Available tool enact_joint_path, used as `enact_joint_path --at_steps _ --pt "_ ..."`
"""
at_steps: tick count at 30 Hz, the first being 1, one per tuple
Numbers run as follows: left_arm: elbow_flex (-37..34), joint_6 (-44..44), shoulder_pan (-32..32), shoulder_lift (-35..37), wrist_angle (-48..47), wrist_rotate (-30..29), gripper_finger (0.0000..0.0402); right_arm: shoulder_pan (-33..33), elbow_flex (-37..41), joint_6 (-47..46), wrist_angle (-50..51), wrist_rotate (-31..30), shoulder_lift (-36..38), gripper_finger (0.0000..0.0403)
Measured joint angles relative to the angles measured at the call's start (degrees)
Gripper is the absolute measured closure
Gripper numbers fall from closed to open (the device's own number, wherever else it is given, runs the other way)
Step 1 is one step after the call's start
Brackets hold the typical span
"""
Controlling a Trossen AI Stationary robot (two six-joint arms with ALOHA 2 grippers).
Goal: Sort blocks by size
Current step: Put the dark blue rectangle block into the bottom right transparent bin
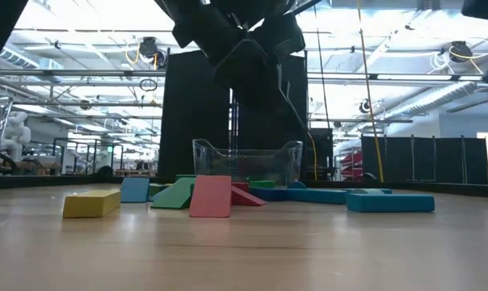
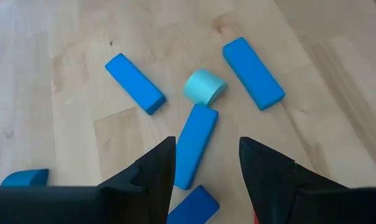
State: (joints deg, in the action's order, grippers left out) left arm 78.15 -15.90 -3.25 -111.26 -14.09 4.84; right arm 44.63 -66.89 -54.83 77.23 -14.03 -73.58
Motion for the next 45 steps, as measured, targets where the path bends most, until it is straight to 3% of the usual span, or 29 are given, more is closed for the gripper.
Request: enact_joint_path --at_steps 5,10,15,24,31,37,45 --pt "0.0 0.0 0.4 0.0 0.0 -5.1 0.0223 1.4 0.0 -4.0 0.0 5.0 0.0 0.0364" --pt "0.0 0.0 1.1 0.0 0.0 -5.8 0.0223 3.2 0.0 -9.1 -0.2 9.6 0.0 0.0364" --pt "0.0 0.0 1.0 0.0 0.3 -5.9 0.0223 4.7 0.4 -10.5 -0.8 9.4 0.0 0.0364" --pt "0.0 0.0 1.1 0.0 0.7 -10.1 0.0223 4.6 9.8 -12.0 -7.6 14.6 0.0 0.0359" --pt "0.0 0.0 1.1 0.0 2.2 -10.1 0.0223 4.3 15.2 -10.2 -16.1 14.2 0.0 0.035" --pt "0.0 0.0 1.1 0.0 3.0 -10.1 0.0223 3.7 16.6 -10.4 -15.9 13.9 0.0 0.0343" --pt "0.0 0.0 1.3 0.0 3.0 -10.1 0.0223 3.7 16.6 -10.4 -15.0 13.9 0.5 0.0285"
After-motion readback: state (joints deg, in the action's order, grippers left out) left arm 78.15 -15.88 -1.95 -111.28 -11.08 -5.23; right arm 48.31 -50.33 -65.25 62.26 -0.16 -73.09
